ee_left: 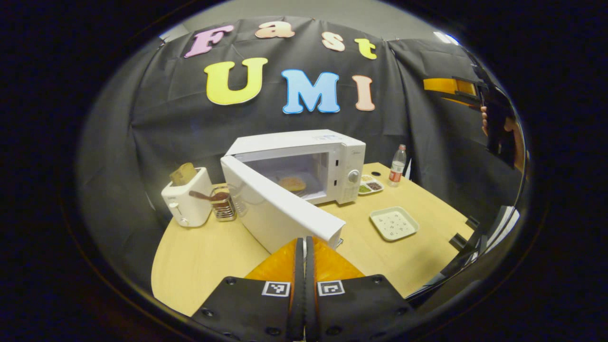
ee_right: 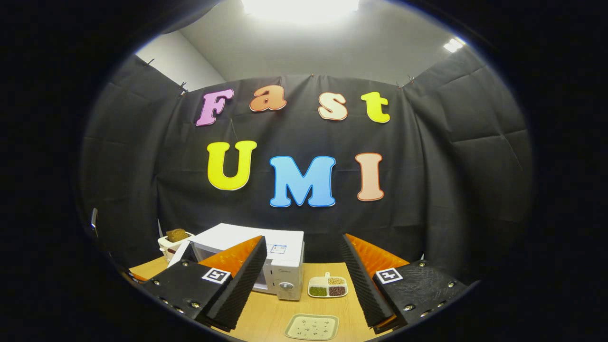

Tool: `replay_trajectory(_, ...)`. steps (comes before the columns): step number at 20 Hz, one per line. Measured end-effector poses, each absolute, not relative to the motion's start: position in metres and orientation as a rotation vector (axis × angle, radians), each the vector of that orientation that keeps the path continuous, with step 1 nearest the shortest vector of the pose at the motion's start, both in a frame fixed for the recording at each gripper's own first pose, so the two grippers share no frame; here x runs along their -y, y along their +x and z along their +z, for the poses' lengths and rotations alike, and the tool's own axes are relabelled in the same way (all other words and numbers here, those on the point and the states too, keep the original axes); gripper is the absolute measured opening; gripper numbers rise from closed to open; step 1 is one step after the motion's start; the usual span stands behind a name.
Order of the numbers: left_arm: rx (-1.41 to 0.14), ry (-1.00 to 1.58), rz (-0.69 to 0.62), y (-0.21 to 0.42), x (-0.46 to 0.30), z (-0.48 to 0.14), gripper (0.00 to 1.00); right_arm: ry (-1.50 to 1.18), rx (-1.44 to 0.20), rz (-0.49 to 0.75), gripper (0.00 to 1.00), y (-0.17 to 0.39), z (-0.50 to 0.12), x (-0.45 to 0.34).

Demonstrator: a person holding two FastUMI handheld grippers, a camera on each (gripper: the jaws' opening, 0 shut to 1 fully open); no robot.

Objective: Open the microwave oven with the left hand, put the food in, and close the microwave oven.

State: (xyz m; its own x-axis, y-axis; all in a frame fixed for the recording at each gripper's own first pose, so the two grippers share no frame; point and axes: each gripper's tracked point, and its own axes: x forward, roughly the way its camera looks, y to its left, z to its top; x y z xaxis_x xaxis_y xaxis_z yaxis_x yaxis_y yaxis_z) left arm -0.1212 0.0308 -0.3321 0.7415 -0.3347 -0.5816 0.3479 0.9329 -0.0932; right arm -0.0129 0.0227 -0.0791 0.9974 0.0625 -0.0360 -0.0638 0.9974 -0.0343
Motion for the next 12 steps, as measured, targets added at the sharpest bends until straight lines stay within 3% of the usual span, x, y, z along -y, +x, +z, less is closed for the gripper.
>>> replay_trajectory(12,-0.604,0.084,-0.470,-0.047,0.040,-0.335,0.07,-0.007,-0.062,0.038,0.95,0.009,-0.085,0.029)
